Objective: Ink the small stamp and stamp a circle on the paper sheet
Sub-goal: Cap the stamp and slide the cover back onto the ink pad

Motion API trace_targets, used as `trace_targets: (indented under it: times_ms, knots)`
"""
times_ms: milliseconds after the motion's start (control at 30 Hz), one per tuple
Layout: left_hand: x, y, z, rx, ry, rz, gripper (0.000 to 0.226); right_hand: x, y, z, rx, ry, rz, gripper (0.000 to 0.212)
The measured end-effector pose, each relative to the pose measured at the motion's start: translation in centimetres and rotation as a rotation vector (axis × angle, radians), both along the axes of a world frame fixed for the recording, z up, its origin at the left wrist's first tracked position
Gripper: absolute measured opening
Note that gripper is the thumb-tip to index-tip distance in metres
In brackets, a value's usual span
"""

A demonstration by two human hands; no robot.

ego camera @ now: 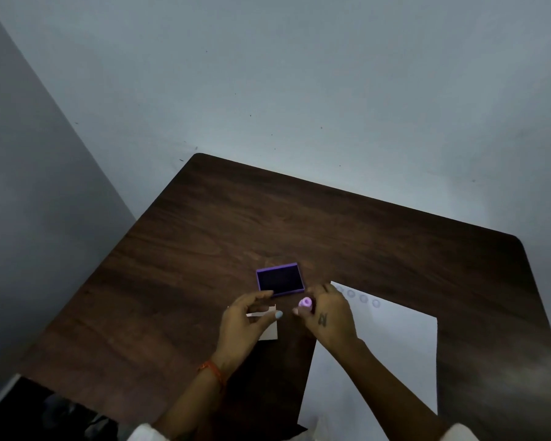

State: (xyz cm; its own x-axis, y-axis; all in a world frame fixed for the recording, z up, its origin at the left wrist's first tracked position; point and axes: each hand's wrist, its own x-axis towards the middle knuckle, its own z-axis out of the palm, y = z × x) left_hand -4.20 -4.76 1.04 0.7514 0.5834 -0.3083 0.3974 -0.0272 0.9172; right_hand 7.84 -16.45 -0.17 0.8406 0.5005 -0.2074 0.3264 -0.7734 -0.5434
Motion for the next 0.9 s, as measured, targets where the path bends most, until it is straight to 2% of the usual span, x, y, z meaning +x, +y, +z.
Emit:
trace_targets:
  times_ms: [100, 233, 367, 467, 700, 900]
  knots:
    - [-0.5, 0.7, 0.1, 0.104, -0.003, 0.114, 0.037, -1.4, 0.0, 1.5, 0.095, -0.127, -0.008, 0.041]
    - [-1.4, 1.3, -0.6, 0.326, 0.106, 0.212, 0.043, -4.0, 0.9, 1.8, 0.193, 0.016, 0.022, 0.04]
    - [-2.0, 0.9, -1.7, 0.334, 0.341, 0.195, 0.059, -5.6, 1.6, 0.2, 0.068, 0.117, 0.096, 0.049]
    - [-2.5, 0.3, -2.2, 0.335, 0.414, 0.174, 0.067, -5.9, 1.9, -0.8, -0.002, 0.111, 0.112, 0.056]
    - [-2.6, 0.0, -1.7, 0.296, 0.392, 0.224, 0.062, -6.3, 2.5, -0.8, 0.04, 0.145, 0.087, 0.052]
    - [-0.3, 0.8, 1.0, 0.297, 0.25, 0.285, 0.06, -4.6, 2.9, 1.9, 0.214, 0.031, -0.029, 0.044]
